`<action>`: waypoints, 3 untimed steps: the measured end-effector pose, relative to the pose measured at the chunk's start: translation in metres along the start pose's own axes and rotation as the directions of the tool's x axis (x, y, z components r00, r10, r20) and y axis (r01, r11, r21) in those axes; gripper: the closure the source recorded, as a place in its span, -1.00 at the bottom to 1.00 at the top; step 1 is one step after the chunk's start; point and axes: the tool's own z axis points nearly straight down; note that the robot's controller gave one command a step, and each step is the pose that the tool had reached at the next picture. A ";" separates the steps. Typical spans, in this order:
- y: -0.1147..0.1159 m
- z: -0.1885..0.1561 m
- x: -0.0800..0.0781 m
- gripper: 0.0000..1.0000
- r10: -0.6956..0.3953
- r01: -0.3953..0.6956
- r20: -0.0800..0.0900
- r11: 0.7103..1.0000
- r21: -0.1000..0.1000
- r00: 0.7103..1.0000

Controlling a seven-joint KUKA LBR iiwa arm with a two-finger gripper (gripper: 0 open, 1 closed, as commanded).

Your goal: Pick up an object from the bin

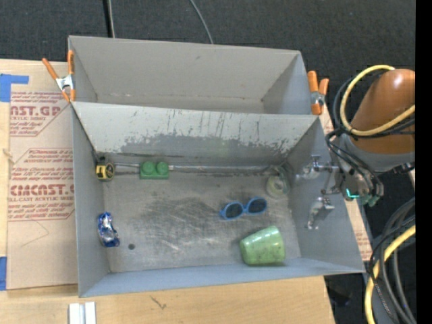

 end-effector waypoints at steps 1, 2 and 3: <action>0.071 0.119 -0.057 -1.00 0.064 -0.064 0.015 0.998 0.001 0.998; 0.070 0.115 -0.057 1.00 0.066 -0.066 0.011 0.998 0.000 0.998; 0.070 -0.073 -0.058 1.00 0.085 -0.085 0.018 0.996 0.000 0.996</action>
Offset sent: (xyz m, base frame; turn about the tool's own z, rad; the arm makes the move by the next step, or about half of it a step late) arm 0.0532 0.0693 -0.1203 0.0673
